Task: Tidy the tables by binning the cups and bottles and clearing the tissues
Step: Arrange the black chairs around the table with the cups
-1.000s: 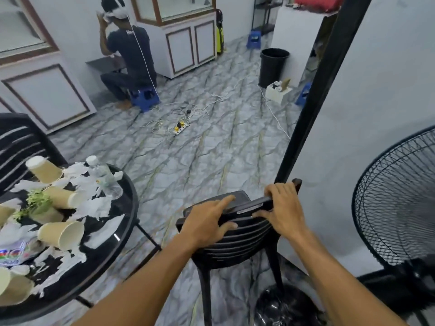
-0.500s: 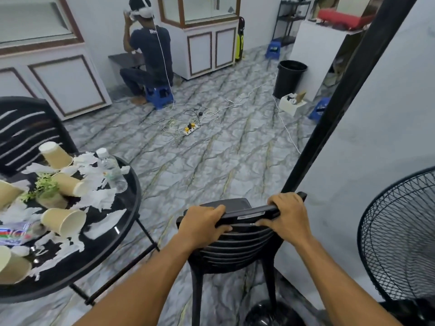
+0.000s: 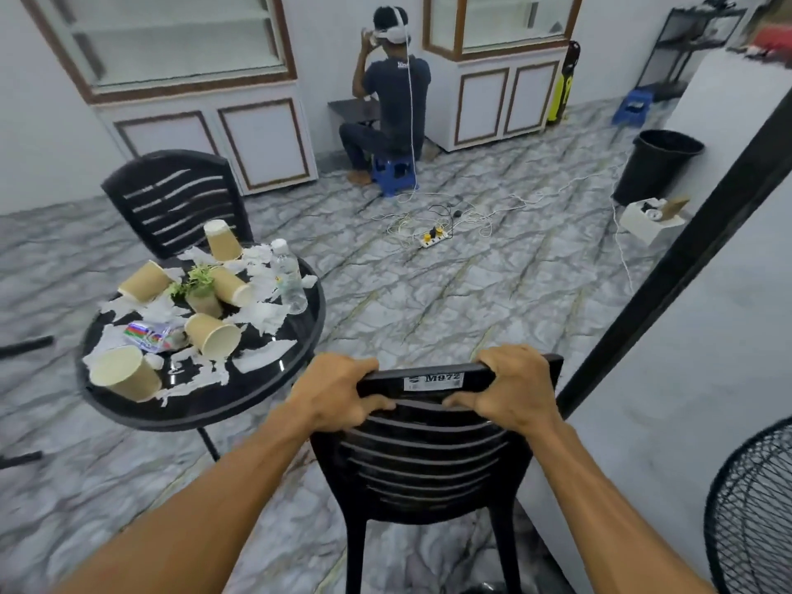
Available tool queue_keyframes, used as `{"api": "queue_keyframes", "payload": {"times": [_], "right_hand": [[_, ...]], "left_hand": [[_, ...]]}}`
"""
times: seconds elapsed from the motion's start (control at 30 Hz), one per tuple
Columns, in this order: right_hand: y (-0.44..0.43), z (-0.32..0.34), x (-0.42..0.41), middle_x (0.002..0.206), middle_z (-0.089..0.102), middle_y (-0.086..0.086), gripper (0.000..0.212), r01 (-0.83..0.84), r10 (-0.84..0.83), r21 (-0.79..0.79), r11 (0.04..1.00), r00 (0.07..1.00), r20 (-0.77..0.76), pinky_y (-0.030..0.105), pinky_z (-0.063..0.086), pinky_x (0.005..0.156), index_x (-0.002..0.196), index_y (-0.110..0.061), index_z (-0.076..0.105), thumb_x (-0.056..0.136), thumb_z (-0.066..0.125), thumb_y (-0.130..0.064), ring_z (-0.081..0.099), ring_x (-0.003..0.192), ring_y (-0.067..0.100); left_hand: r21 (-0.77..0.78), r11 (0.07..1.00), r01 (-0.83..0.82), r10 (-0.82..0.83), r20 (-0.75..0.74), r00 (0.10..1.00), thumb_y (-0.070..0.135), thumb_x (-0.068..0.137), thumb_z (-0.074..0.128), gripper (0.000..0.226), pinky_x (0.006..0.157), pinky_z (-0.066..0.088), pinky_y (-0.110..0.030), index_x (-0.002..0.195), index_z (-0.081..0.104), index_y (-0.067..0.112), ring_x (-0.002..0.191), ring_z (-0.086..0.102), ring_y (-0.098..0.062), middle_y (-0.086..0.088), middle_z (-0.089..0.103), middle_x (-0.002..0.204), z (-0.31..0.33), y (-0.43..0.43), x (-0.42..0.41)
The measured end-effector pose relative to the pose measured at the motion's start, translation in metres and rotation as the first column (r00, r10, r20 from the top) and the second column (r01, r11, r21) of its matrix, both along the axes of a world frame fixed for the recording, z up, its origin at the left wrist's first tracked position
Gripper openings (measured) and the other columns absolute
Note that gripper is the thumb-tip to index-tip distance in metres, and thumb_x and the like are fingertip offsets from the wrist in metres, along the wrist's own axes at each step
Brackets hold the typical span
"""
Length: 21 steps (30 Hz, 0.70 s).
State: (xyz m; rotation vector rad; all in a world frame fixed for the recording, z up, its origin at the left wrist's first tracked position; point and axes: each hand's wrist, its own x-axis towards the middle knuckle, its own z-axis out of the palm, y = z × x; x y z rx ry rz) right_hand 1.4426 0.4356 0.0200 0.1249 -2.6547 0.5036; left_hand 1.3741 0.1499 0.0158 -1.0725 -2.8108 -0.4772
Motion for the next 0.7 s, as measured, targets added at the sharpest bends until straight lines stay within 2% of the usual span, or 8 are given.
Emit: {"api": "queue_keyframes", "payload": {"times": [0.13, 0.23, 0.3, 0.4, 0.43, 0.5, 0.57, 0.7], "right_hand": [[-0.041, 0.007, -0.019, 0.049, 0.048, -0.010, 0.075, -0.112, 0.112, 0.038, 0.993, 0.994, 0.013, 0.029, 0.041, 0.052, 0.054, -0.017, 0.053, 0.048, 0.063, -0.091, 0.047, 0.046, 0.014], [-0.070, -0.006, -0.025, 0.050, 0.051, -0.010, 0.072, -0.158, 0.156, 0.034, 0.987, 0.987, 0.046, 0.028, 0.041, 0.052, 0.056, -0.020, 0.058, 0.050, 0.059, -0.092, 0.048, 0.048, 0.013], [-0.088, -0.016, -0.030, 0.051, 0.052, -0.010, 0.069, -0.182, 0.182, 0.001, 0.983, 0.982, 0.046, 0.027, 0.040, 0.055, 0.057, -0.020, 0.058, 0.051, 0.062, -0.089, 0.049, 0.049, 0.013], [-0.105, -0.023, -0.044, 0.057, 0.058, -0.010, 0.066, -0.165, 0.164, 0.000, 0.986, 0.985, 0.052, 0.028, 0.043, 0.060, 0.063, -0.021, 0.063, 0.052, 0.066, -0.086, 0.055, 0.055, 0.013], [-0.107, -0.023, -0.049, 0.060, 0.059, -0.010, 0.065, -0.154, 0.154, 0.006, 0.988, 0.987, 0.056, 0.029, 0.044, 0.062, 0.066, -0.022, 0.064, 0.052, 0.068, -0.085, 0.056, 0.058, 0.013], [-0.104, -0.024, -0.059, 0.069, 0.061, -0.011, 0.062, -0.168, 0.167, 0.018, 0.986, 0.985, 0.043, 0.031, 0.046, 0.067, 0.076, -0.022, 0.066, 0.055, 0.073, -0.080, 0.058, 0.066, 0.014], [-0.098, -0.025, -0.066, 0.086, 0.066, -0.008, 0.063, -0.226, 0.226, 0.013, 0.974, 0.974, 0.022, 0.036, 0.051, 0.075, 0.094, -0.023, 0.069, 0.059, 0.078, -0.073, 0.062, 0.081, 0.017], [-0.084, -0.036, -0.066, 0.118, 0.064, -0.001, 0.067, -0.349, 0.349, 0.007, 0.937, 0.935, -0.070, 0.042, 0.047, 0.093, 0.126, -0.020, 0.065, 0.073, 0.079, -0.059, 0.060, 0.111, 0.021]], "left_hand": [[0.064, 0.994, -0.090, 0.090, 0.003, 0.996, 0.075, 0.073, 0.066, 0.048, 0.054, 0.040, -0.022, 0.082, 0.060, 0.028, 0.061, 0.057, -0.013, 0.009, 0.061, 0.061, 0.013, -0.051, 0.011], [-0.009, 0.981, -0.192, 0.192, 0.075, 0.978, 0.077, 0.073, 0.064, 0.050, 0.062, 0.049, -0.035, 0.082, 0.059, 0.028, 0.062, 0.059, -0.016, 0.008, 0.059, 0.061, 0.007, -0.080, 0.019], [-0.033, 0.967, -0.254, 0.256, 0.114, 0.960, 0.075, 0.074, 0.066, 0.046, 0.065, 0.049, -0.036, 0.084, 0.057, 0.031, 0.065, 0.059, -0.017, 0.009, 0.057, 0.062, 0.000, -0.094, 0.023], [0.034, 0.953, -0.302, 0.299, 0.079, 0.951, 0.070, 0.075, 0.068, 0.043, 0.070, 0.051, -0.038, 0.090, 0.056, 0.032, 0.076, 0.061, -0.015, 0.012, 0.063, 0.076, -0.004, -0.108, 0.021], [0.074, 0.951, -0.299, 0.296, 0.050, 0.954, 0.067, 0.077, 0.070, 0.043, 0.073, 0.052, -0.037, 0.098, 0.058, 0.031, 0.081, 0.062, -0.015, 0.012, 0.066, 0.084, -0.004, -0.110, 0.019], [0.093, 0.957, -0.273, 0.275, -0.003, 0.962, 0.060, 0.080, 0.070, 0.055, 0.081, 0.052, -0.037, 0.124, 0.055, 0.029, 0.097, 0.061, -0.017, 0.007, 0.068, 0.104, -0.007, -0.105, 0.014], [0.051, 0.971, -0.233, 0.235, -0.039, 0.971, 0.058, 0.082, 0.068, 0.068, 0.083, 0.052, -0.038, 0.140, 0.044, 0.031, 0.108, 0.056, -0.017, 0.006, 0.064, 0.116, -0.010, -0.097, 0.008], [0.029, 0.990, -0.140, 0.143, -0.198, 0.970, 0.059, 0.083, 0.069, 0.069, 0.069, 0.058, -0.037, 0.140, 0.046, 0.027, 0.120, 0.050, -0.016, 0.006, 0.062, 0.122, -0.017, -0.098, -0.002]]}}
